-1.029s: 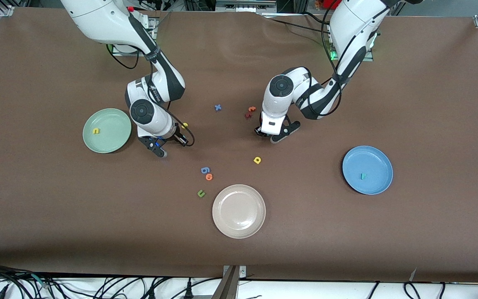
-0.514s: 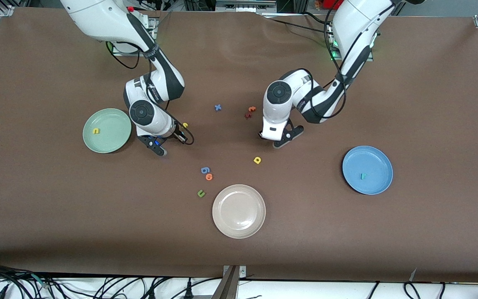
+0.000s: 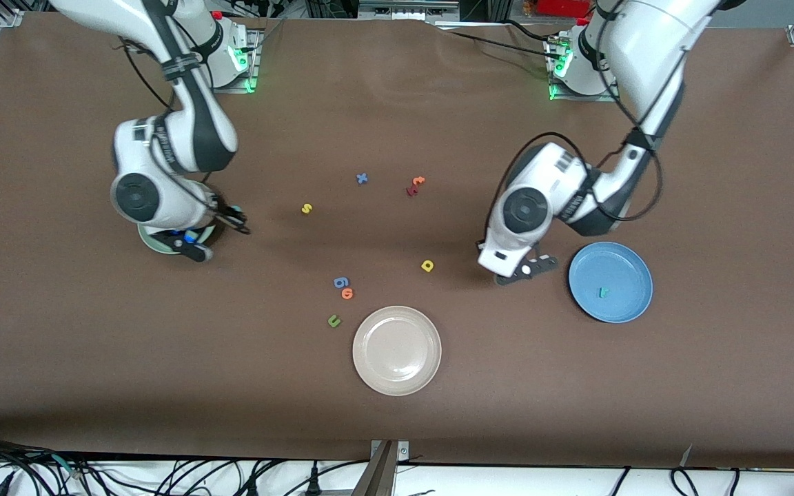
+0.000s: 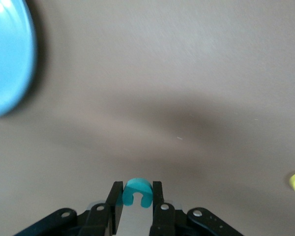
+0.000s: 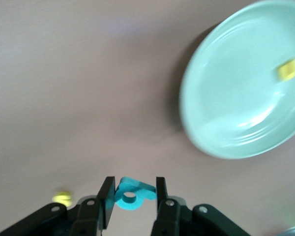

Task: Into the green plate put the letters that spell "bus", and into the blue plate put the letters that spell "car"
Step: 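Carry the a to the green plate, the c to the blue plate, release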

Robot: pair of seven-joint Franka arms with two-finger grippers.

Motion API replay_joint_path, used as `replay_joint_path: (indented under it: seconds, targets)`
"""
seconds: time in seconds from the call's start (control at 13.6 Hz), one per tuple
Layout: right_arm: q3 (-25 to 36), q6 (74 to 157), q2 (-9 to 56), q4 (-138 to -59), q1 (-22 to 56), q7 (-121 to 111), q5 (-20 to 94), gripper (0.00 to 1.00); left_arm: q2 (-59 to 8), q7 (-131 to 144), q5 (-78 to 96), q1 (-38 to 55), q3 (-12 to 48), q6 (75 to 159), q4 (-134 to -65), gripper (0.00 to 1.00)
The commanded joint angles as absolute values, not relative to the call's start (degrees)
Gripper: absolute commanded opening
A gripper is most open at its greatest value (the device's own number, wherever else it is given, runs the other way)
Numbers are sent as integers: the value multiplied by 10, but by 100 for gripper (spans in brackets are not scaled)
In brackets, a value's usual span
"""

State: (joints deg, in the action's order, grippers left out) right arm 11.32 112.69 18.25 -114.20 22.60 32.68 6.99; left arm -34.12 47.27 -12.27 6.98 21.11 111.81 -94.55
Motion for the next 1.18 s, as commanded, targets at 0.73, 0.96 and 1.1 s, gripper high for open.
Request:
replay_joint_path:
  seconds: [0.73, 0.96, 1.1]
  targets:
    - [245, 1255, 199, -1271, 221, 64, 81, 99, -382, 37, -157, -114, 210, 1060, -887, 17]
    - [238, 1197, 164, -1256, 227, 100, 81, 99, -400, 33, -175, -114, 209, 1094, -888, 51]
    - [205, 1148, 140, -1236, 238, 183, 81, 99, -394, 35, -188, -109, 211, 1088, -887, 100]
